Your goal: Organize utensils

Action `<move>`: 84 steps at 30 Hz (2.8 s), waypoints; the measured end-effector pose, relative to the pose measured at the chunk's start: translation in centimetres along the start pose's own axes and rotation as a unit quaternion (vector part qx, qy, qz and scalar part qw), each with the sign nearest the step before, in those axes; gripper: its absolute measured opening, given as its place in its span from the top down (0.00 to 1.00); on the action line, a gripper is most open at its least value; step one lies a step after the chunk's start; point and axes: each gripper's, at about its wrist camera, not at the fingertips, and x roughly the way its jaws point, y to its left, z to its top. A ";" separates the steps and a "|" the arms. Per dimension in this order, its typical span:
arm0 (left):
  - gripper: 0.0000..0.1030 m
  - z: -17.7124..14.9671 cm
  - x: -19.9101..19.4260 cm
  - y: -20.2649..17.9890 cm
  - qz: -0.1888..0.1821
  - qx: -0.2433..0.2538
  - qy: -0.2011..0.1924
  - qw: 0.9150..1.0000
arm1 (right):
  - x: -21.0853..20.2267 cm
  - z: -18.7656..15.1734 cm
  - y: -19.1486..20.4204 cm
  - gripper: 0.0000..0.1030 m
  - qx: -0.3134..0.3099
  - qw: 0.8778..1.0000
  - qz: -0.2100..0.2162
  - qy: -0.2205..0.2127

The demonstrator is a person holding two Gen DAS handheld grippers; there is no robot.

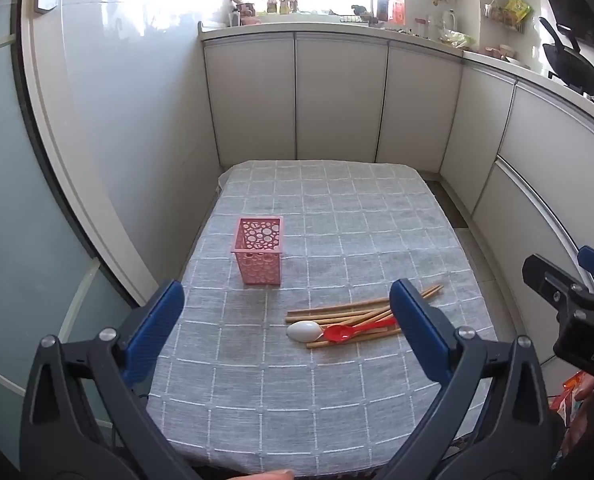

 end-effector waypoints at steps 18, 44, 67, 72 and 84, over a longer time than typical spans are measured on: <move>0.01 0.0 -0.2 0.1 0.006 0.006 -0.005 1.000 | -0.5 0.0 -0.2 0.00 0.002 1.000 -0.002 -0.009; 0.01 0.0 -0.2 0.4 0.014 0.009 -0.010 1.000 | -0.7 0.0 -0.3 0.00 0.007 1.000 -0.002 -0.015; 0.01 0.0 -0.5 0.4 0.017 0.010 -0.014 1.000 | -0.6 0.0 -0.4 0.00 0.007 1.000 -0.004 -0.014; 0.01 0.1 -0.6 0.5 0.018 0.009 -0.016 1.000 | -0.6 0.0 -0.3 0.00 0.007 1.000 -0.003 -0.014; 0.01 0.3 -0.5 0.3 0.020 0.012 -0.014 1.000 | -0.2 -0.1 -0.5 0.00 0.010 1.000 -0.012 -0.009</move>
